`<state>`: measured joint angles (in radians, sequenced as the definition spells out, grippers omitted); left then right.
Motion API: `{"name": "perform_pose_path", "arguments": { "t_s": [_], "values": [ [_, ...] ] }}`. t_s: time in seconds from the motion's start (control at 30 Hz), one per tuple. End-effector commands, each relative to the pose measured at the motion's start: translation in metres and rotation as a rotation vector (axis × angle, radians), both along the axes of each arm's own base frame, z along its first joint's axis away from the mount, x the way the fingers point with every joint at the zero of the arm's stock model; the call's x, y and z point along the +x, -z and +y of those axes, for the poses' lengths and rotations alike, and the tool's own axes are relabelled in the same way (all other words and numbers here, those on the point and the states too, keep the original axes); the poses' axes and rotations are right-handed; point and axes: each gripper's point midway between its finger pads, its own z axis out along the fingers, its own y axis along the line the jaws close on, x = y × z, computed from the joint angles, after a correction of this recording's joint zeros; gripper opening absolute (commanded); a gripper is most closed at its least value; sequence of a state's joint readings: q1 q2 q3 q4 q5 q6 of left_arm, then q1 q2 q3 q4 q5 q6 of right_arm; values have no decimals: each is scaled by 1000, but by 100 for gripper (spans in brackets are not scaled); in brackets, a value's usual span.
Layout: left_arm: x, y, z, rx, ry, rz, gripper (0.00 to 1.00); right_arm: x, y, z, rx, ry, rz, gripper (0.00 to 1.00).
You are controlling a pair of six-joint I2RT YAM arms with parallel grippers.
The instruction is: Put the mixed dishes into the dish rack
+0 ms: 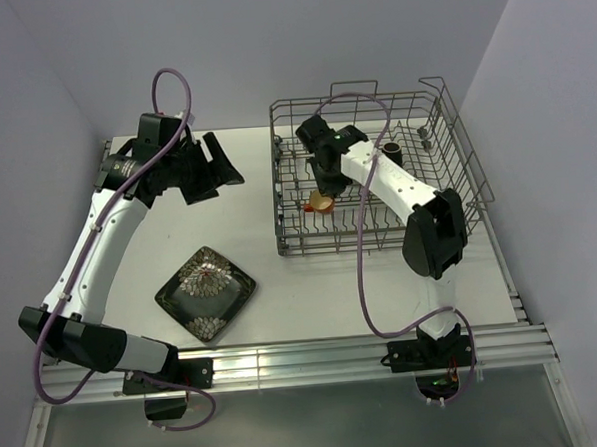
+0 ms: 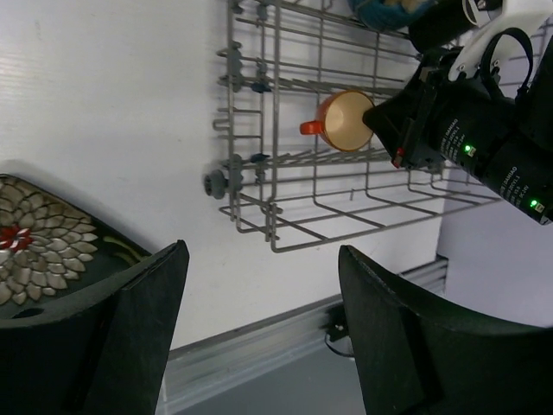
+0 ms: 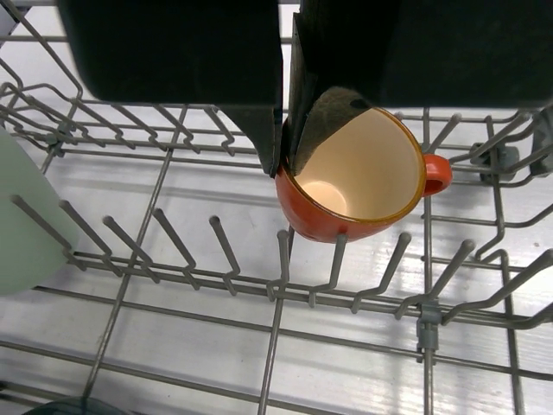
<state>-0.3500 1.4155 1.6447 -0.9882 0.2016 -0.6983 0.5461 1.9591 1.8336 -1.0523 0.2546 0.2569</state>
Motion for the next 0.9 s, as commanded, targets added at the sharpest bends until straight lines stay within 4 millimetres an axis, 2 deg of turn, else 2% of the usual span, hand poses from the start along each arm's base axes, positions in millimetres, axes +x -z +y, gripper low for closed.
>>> {"name": "perform_pose_path", "arguments": {
  "t_s": [0.0, 0.1, 0.13, 0.27, 0.4, 0.57, 0.6, 0.67, 0.7, 0.73, 0.77, 0.8, 0.83, 0.87],
  "values": [
    [4, -26, -21, -124, 61, -38, 76, 18, -83, -5, 87, 50, -230, 0],
    [1, -34, -40, -212, 135, -31, 75, 17, -97, -11, 79, 57, -254, 0],
    [-1, -36, -45, -240, 159, -24, 74, 16, -107, -13, 82, 61, -275, 0],
    [-2, -45, -57, -298, 210, -24, 75, 13, -127, -17, 104, 72, -310, 0],
    [-4, -55, -69, -363, 261, 18, 75, 4, -150, -14, 182, 61, -355, 0],
    [-4, -67, -80, -426, 270, 115, 75, -5, -161, -1, 313, 41, -402, 0],
    [-7, -71, -84, -459, 294, 137, 75, -14, -160, 2, 355, 27, -395, 0],
    [-7, -74, -91, -534, 285, 193, 75, -14, -171, 9, 421, 16, -442, 0],
    [-14, -81, -97, -613, 294, 258, 75, -19, -173, 8, 439, 8, -451, 0],
    [-20, -74, -98, -651, 287, 304, 75, -20, -178, 11, 465, -3, -469, 0],
    [-17, -85, -102, -709, 310, 251, 75, -21, -179, 11, 470, -6, -477, 0],
    [-18, -89, -104, -776, 270, 310, 74, -24, -182, 9, 475, -9, -489, 0],
    [-28, -80, -102, -810, 268, 351, 74, -24, -187, 9, 485, -15, -508, 0],
    [-30, -80, -103, -839, 263, 366, 74, -25, -189, 8, 484, -24, -519, 0]
  ]
}}
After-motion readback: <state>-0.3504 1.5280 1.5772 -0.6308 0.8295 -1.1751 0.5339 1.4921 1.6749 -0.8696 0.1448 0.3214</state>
